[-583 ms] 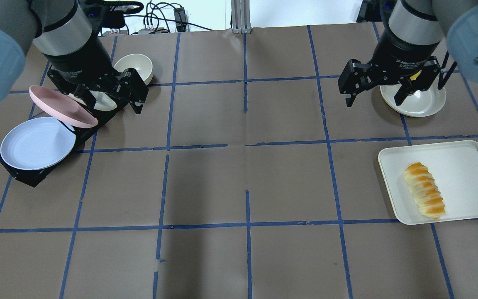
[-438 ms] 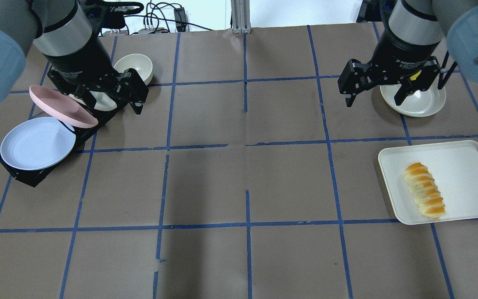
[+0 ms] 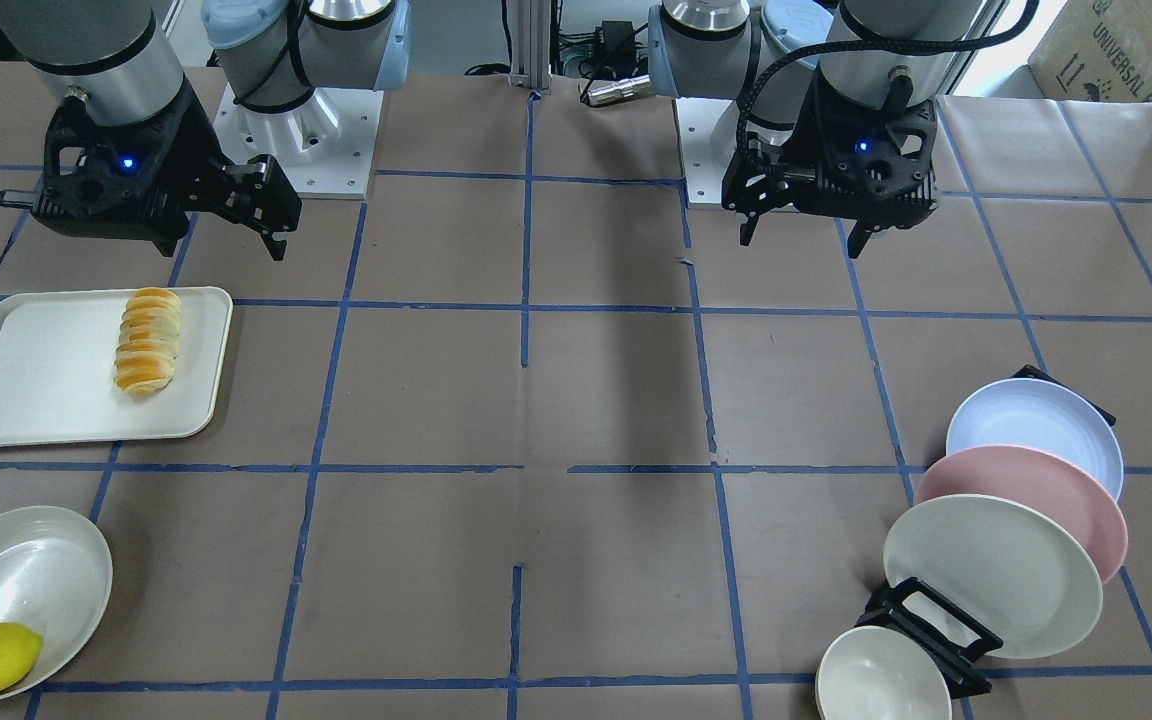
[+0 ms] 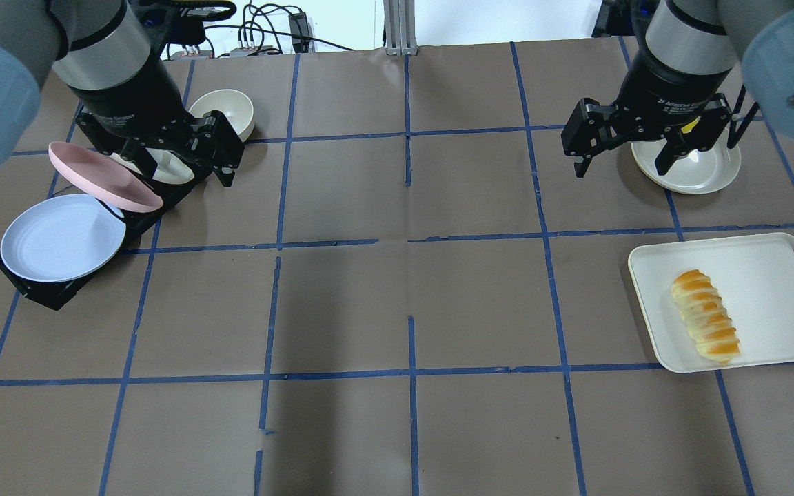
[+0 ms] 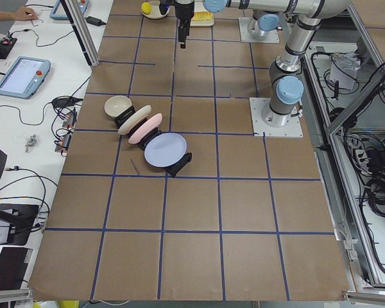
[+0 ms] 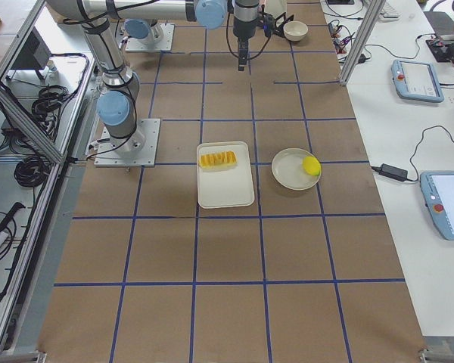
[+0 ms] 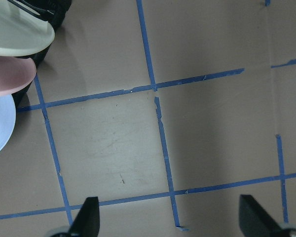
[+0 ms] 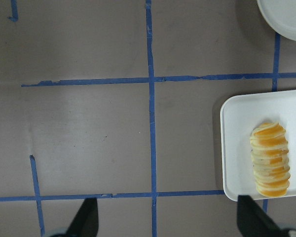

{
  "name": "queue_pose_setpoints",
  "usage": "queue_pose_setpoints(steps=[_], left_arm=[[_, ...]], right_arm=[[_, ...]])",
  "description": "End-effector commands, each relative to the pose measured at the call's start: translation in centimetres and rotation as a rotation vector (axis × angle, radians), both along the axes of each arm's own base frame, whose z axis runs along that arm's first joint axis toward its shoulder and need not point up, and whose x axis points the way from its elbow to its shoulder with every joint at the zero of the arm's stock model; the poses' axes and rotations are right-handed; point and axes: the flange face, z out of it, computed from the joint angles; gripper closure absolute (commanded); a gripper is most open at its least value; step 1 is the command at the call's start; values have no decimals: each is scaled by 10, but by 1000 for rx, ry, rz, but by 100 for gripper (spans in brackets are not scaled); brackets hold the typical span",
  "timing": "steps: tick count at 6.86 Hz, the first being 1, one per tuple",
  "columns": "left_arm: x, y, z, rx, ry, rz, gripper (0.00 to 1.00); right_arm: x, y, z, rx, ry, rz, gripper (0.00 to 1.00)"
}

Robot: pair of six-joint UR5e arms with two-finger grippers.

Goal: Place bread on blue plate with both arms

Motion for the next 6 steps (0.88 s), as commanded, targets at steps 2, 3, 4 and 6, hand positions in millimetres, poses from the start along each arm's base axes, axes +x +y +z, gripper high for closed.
queue_pose_setpoints(steps=[2,3,4,6], left_arm=[[80,-13,-15,46,16,-5,0],[120,-15,-15,49,24,-24,0],[166,-17,-4,34,24,-44,0],[238,-8,-12,38,101,0,0]], right_arm=[[0,0,0,-2,1,-5,0],[0,0,1,-3,1,-5,0],[0,0,0,-2,-1,-6,0],[0,0,0,-2,1,-5,0]])
